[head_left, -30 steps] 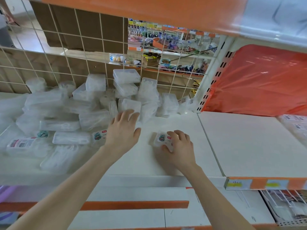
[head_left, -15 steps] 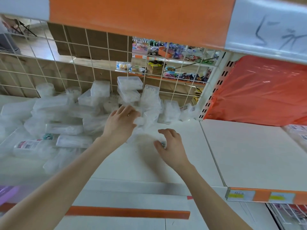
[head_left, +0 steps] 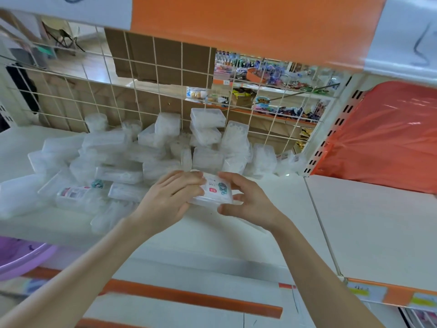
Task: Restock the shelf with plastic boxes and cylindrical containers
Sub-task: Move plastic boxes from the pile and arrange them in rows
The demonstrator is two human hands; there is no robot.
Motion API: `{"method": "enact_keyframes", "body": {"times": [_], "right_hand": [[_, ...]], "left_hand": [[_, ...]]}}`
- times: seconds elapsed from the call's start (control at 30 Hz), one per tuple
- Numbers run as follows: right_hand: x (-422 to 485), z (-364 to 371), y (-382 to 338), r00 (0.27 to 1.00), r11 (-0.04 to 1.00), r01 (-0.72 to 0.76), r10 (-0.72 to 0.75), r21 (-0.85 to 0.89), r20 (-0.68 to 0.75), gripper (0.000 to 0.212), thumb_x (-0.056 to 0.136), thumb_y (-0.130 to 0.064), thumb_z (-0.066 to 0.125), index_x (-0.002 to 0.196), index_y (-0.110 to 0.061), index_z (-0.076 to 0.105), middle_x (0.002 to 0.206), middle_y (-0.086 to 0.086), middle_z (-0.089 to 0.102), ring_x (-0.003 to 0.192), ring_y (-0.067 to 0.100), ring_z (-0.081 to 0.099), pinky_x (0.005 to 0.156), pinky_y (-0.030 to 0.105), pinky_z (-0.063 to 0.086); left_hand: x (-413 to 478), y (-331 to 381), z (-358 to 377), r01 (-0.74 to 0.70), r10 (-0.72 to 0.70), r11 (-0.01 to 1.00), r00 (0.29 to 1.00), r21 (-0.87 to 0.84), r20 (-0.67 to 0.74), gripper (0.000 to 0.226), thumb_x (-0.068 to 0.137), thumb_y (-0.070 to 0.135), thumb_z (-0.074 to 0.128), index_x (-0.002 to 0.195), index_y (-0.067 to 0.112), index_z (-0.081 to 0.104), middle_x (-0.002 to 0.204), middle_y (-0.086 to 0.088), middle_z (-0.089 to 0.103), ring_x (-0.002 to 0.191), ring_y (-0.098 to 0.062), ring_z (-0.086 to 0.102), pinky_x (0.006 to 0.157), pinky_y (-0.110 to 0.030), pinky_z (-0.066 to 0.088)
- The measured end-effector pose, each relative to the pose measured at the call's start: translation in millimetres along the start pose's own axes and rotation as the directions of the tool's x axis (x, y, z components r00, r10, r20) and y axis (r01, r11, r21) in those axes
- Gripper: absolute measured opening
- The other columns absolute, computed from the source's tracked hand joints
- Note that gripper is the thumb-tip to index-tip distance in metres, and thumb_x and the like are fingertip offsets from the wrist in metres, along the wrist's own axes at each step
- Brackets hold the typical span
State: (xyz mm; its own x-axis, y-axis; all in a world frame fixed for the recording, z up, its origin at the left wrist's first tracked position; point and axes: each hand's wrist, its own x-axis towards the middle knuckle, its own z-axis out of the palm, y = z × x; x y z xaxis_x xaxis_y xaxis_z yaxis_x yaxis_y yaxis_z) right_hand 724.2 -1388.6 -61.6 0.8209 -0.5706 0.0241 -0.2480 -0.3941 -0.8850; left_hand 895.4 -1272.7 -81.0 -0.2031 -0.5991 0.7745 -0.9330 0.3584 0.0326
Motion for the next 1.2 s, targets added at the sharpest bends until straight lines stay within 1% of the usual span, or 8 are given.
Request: {"method": "enact_keyframes", "body": {"times": [0.13,0.2,0.33,0.4,0.47,0.7,1.0,1.2], "right_hand": [[0.8,6.2,2.5,0.994,0.998,0.03,-0.035,-0.052,-0.105,0.071,0.066,-0.009,0.08,0.127,-0.025,0.049,0.11,-0.019,0.05,0.097,-0.017,0.046,0.082,0.009,0.04],[0.8,10.6,3.7,0.98,0.997,0.03,-0.044,-0.073,-0.192,0.071,0.065,-0.011,0.081,0.128,-0.022,0.049,0.107,-0.023,0.047,0.096,-0.013,0.047,0.078,0.004,0.039],[2.6,24.9,2.5,0.916,1.0,0.017,-0.023,-0.019,-0.4,0.07,0.064,-0.014,0.08,0.127,-0.02,0.049,0.105,-0.024,0.046,0.098,-0.005,0.05,0.08,0.012,0.04],[4.1,33.2,1.5,0.881,0.998,0.022,-0.046,-0.056,-0.471,0.069,0.064,-0.016,0.081,0.126,-0.016,0.05,0.107,-0.015,0.048,0.101,0.005,0.051,0.083,0.017,0.04],[4.7,41.7,0.3,0.868,0.99,0.036,-0.099,-0.137,-0.487,0.068,0.066,-0.02,0.081,0.125,-0.011,0.049,0.11,-0.007,0.047,0.104,0.011,0.049,0.083,0.017,0.036],[-6.3,48.1,6.6,0.93,0.967,0.155,-0.211,-0.201,-0.3,0.056,0.076,-0.011,0.072,0.127,-0.009,0.049,0.114,-0.006,0.052,0.101,0.007,0.049,0.081,0.002,0.032],[3.6,19.5,-8.9,0.966,0.895,-0.125,0.209,0.429,-0.155,0.027,0.089,-0.007,0.057,0.108,-0.025,0.052,0.089,-0.002,0.064,0.077,0.01,0.063,0.069,0.027,0.052],[5.1,26.5,0.6,0.907,0.891,-0.184,0.317,0.415,-0.278,0.017,0.087,-0.007,0.058,0.098,-0.019,0.057,0.078,-0.002,0.066,0.067,0.007,0.062,0.057,0.018,0.052]], "left_hand": [[-8.9,4.6,-3.0,0.253,-0.255,0.967,0.959,0.029,0.126,0.043,0.073,0.012,0.064,0.112,0.016,0.045,0.117,-0.015,0.059,0.111,-0.021,0.044,0.091,-0.031,0.042],[-11.3,12.9,-2.8,0.522,-0.504,0.851,0.843,-0.058,0.188,0.076,0.067,0.01,0.077,0.13,0.019,0.037,0.128,-0.005,0.046,0.118,-0.014,0.039,0.096,-0.037,0.042],[3.7,30.4,-2.3,0.862,-0.83,0.164,0.383,-0.48,0.404,0.085,0.075,0.016,0.075,0.141,0.02,0.022,0.125,0.004,0.046,0.105,-0.009,0.053,0.084,-0.028,0.044],[12.5,35.0,0.4,0.823,-0.784,-0.138,0.25,-0.552,0.568,0.062,0.083,0.02,0.066,0.136,0.017,0.034,0.115,-0.003,0.059,0.095,-0.013,0.062,0.075,-0.028,0.047],[20.5,38.6,4.3,0.794,-0.759,-0.25,0.195,-0.555,0.621,0.043,0.087,0.022,0.06,0.126,0.014,0.044,0.104,-0.005,0.066,0.087,-0.016,0.065,0.069,-0.028,0.049],[24.3,20.9,3.7,0.867,-0.823,-0.093,0.209,-0.49,0.528,0.031,0.093,0.013,0.048,0.122,0.024,0.046,0.106,-0.005,0.063,0.092,-0.021,0.06,0.069,-0.032,0.048],[17.7,-1.6,-16.1,0.897,-0.51,0.319,0.434,-0.306,0.742,0.032,0.091,0.007,0.045,0.109,0.028,0.062,0.075,0.015,0.065,0.061,0.002,0.051,0.05,-0.012,0.037],[13.2,10.5,0.9,0.806,-0.631,0.591,0.486,-0.031,0.605,0.055,0.085,0.027,0.06,0.136,0.022,0.041,0.13,-0.003,0.048,0.119,-0.023,0.045,0.095,-0.026,0.035]]}}
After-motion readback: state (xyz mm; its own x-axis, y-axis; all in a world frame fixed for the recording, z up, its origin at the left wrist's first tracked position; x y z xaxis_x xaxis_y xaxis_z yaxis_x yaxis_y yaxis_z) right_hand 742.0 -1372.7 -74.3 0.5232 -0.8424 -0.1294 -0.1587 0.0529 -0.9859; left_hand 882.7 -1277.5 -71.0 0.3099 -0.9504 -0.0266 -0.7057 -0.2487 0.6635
